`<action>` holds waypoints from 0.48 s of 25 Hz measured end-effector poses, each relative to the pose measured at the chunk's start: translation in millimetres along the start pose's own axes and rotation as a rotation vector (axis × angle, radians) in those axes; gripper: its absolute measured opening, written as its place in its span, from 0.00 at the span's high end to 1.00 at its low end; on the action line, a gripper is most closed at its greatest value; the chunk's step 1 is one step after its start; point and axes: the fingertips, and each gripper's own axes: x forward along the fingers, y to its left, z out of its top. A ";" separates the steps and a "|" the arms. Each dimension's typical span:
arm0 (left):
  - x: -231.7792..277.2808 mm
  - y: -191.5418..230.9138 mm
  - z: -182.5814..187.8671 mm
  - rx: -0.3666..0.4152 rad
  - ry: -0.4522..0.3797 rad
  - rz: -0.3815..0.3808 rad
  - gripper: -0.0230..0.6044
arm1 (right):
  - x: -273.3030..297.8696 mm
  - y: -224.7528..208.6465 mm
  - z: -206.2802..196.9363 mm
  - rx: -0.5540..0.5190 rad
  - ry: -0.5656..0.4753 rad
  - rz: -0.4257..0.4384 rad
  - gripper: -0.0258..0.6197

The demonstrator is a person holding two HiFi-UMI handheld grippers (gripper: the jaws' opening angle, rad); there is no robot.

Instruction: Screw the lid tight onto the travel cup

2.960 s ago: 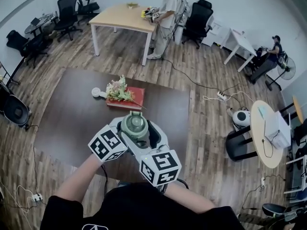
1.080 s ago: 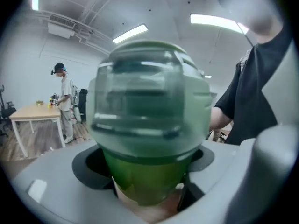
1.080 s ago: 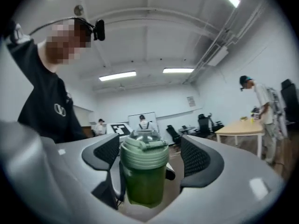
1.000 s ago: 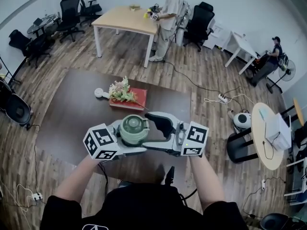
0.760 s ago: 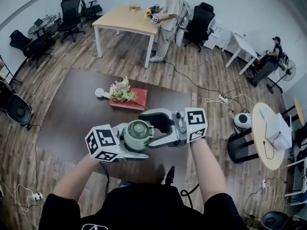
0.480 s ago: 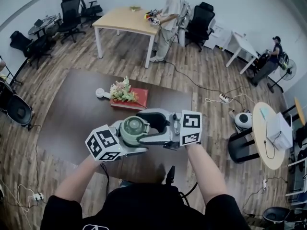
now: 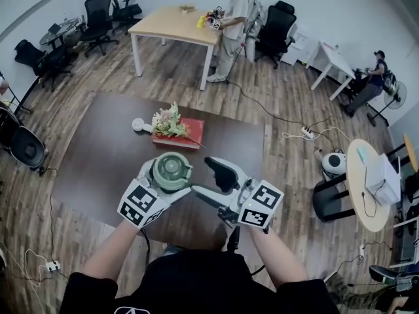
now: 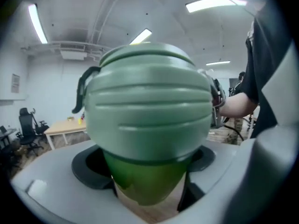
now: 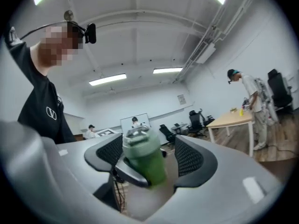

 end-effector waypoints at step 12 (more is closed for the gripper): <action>-74.6 34.7 -93.9 -0.167 -0.047 0.419 0.30 | -164.3 -104.7 -101.0 -0.165 0.119 -0.962 0.95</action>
